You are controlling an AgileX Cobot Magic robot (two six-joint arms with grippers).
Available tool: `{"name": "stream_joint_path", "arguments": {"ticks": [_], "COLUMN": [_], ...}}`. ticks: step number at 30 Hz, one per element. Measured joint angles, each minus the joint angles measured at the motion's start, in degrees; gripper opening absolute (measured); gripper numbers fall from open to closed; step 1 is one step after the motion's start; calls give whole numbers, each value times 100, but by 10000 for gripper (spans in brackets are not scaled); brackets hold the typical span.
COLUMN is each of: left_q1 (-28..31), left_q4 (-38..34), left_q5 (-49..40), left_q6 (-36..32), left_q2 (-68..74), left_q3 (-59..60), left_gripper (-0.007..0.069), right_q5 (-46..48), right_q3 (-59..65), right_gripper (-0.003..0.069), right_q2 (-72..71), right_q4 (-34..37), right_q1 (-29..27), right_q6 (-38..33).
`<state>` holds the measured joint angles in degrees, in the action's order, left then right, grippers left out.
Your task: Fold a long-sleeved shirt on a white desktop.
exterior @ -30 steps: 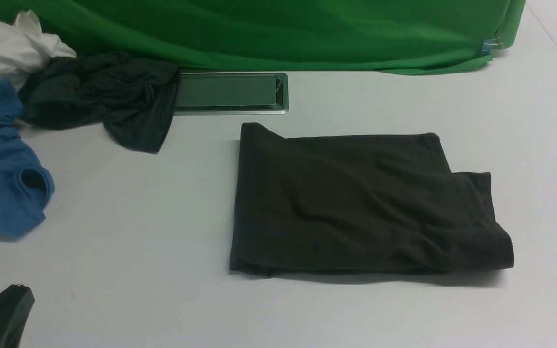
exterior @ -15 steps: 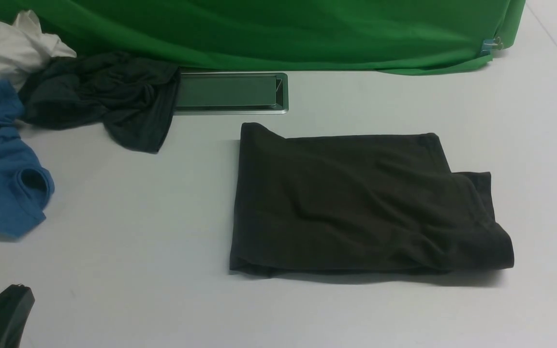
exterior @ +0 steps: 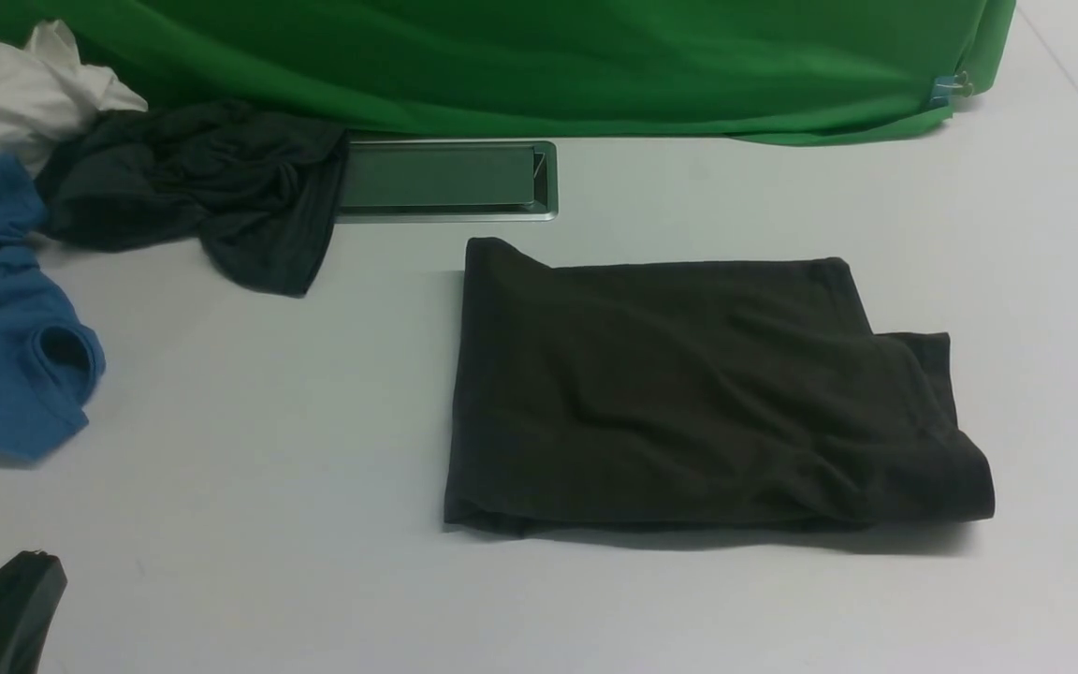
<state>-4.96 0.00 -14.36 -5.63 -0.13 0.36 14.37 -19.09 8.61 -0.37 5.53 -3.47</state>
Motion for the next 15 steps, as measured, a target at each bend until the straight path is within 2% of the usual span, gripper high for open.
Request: {"name": "stream_joint_path", "arguments": {"ticks": [6, 10, 15], "left_q1": [0, 0, 0], "left_q4": [0, 0, 0], "left_q5": [0, 0, 0], "left_q6": [0, 0, 0], "left_q2": [0, 0, 0], "left_q3": [0, 0, 0], "left_gripper": [20, 20, 20], "right_q5": [880, 863, 287], "right_q3": [521, 895, 1375], "right_gripper": [237, 238, 238], "right_q2": [-62, -272, -488], "right_q4": [0, -48, -150], "right_q1": [-730, -848, -855], "right_q6": [-34, -29, -35]}}
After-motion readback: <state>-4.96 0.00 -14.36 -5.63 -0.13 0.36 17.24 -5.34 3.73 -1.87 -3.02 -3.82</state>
